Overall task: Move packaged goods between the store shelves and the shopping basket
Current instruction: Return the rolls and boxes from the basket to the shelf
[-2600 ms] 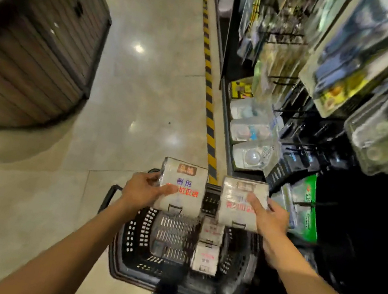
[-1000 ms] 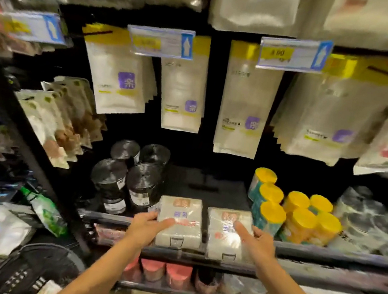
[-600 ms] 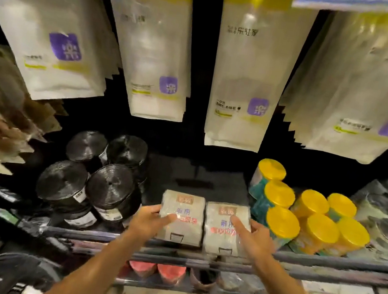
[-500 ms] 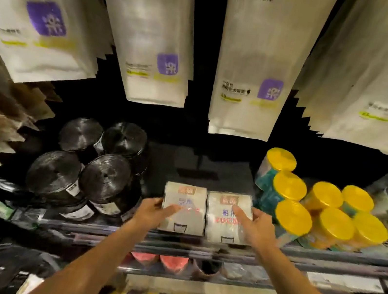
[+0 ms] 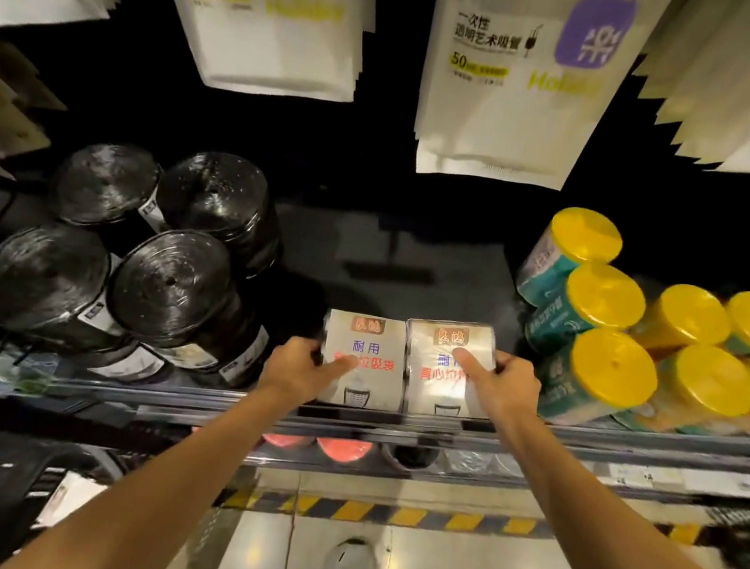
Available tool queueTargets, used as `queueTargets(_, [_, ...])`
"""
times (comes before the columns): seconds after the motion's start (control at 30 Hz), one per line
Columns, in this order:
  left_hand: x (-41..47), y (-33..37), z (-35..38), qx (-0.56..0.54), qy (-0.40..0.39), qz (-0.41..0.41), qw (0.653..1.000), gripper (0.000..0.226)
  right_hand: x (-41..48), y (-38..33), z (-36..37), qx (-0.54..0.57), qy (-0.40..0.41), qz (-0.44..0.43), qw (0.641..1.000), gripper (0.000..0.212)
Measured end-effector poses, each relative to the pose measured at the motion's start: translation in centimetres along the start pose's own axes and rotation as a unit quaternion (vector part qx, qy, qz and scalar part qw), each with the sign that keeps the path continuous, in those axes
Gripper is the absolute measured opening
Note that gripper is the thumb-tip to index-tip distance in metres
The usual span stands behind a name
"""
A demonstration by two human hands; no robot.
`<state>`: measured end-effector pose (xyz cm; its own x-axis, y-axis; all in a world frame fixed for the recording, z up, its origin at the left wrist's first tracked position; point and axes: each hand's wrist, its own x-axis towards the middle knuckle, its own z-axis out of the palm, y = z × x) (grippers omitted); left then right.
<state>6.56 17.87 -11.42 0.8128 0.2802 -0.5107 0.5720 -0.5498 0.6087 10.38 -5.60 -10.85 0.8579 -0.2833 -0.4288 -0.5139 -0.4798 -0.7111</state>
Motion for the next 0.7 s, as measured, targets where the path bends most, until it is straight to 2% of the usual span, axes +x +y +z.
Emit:
queueTargets(0.13, [-0.8,0.3,-0.3,0.105,0.024,0.015,0.994,0.043,-0.4,-0.1,0.2,-0.023,0.007,0.013,1.0,0.042])
queueTargets(0.3, [-1.6,0.7,0.4,0.068,0.067,0.001,0.995,0.037,-1.2,-0.8,0.5,-0.107,0.037,0.01,0.993,0.045])
queueTargets(0.47, [-3.0,1.3,-0.3,0.067,0.057,0.014,0.996,0.035,-2.9,-1.4,-0.1,-0.145,-0.015,0.0,0.989,0.044])
queueTargets(0.6, [-4.6,3.0,-2.4,0.12,0.058,0.068,0.989,0.038,-4.7,-2.7,-1.3,-0.189,-0.033,-0.076,0.978,0.044])
queueTargets(0.7, [-5.9,4.0,-3.9,0.214,0.034,0.09,0.972,0.039,-5.8,-4.6,-2.1,-0.272,-0.062,-0.155,0.948,0.047])
